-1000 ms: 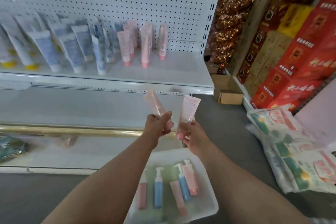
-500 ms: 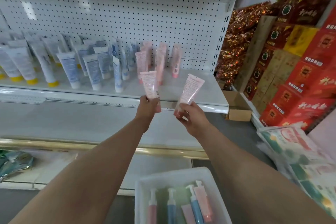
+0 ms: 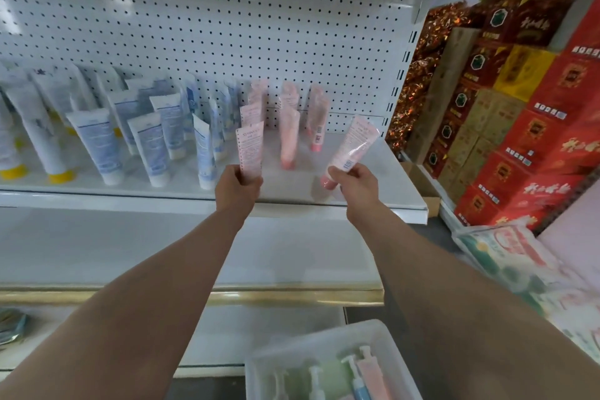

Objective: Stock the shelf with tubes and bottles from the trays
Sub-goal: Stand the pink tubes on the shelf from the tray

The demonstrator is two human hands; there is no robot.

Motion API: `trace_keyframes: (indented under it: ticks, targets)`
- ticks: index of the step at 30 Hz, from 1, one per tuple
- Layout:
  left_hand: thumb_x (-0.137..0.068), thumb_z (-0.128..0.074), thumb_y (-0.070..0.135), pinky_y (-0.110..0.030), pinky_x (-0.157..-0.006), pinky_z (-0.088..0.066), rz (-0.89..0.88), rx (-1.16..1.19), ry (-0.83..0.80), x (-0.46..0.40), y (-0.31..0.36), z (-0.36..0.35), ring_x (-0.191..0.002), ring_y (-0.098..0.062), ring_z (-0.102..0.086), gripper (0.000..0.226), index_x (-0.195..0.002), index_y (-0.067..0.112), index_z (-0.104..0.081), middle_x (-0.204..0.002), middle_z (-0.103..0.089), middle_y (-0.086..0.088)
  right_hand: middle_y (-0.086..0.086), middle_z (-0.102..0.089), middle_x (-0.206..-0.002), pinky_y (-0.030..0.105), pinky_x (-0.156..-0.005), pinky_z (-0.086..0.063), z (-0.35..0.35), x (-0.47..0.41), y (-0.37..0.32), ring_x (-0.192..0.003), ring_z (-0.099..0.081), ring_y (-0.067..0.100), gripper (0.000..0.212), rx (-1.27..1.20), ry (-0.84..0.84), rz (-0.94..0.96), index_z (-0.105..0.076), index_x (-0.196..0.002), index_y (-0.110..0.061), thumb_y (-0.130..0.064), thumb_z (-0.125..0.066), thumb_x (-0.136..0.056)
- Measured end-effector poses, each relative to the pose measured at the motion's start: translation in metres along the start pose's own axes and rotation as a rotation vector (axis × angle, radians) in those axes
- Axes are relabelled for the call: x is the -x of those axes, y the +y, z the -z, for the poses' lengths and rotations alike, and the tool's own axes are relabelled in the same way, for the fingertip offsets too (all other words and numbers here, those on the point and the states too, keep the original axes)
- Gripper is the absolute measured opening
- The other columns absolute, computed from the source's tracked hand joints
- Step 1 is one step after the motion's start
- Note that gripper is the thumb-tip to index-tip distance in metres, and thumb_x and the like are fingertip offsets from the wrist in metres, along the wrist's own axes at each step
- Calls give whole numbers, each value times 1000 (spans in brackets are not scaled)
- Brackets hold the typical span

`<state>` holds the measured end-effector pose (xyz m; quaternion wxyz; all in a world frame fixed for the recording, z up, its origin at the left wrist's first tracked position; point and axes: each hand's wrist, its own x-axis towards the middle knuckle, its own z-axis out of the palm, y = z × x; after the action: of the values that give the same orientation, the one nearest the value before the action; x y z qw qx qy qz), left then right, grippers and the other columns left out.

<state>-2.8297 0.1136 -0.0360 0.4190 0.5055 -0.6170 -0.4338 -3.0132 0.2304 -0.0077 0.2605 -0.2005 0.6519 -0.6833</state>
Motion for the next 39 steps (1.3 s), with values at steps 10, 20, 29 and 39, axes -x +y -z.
trace_keyframes:
  ticks: [10, 20, 29, 39]
  targets:
    - [-82, -74, 27, -36, -75, -54, -36, -38, -43, -25, -18, 8, -85, -24, -65, 23, -96, 19, -59, -89, -68, -1, -4, -75, -96, 32, -75, -58, -31, -51, 26, -84, -74, 17, 29, 324, 65, 53, -64, -103, -24, -19, -79, -78]
    - [-82, -77, 24, -20, -68, -48, -65, -41, -16, -31, -25, 6, -80, -6, -61, 25, -102, 26, -63, -89, -68, 8, -3, -67, -104, 8, -70, -32, -50, -92, 26, -89, -57, 10, 36, 502, 65, 204, -63, -121, -14, -22, -73, -88]
    - [-85, -75, 23, -17, -64, -43, -100, -82, -12, -28, -24, 4, -74, 2, -55, 21, -100, 21, -61, -83, -62, 13, -6, -72, -109, 19, -77, -39, -57, -100, 31, -93, -63, 11, 34, 521, 110, 202, -62, -121, -23, -28, -70, -89]
    - [-87, -74, 24, -19, -65, -42, -99, -113, -25, -29, -25, 4, -78, 1, -56, 19, -100, 21, -61, -84, -62, 15, -5, -67, -99, 23, -73, -36, -60, -104, 35, -88, -57, 15, 29, 587, 132, 187, -63, -117, -20, -34, -68, -92]
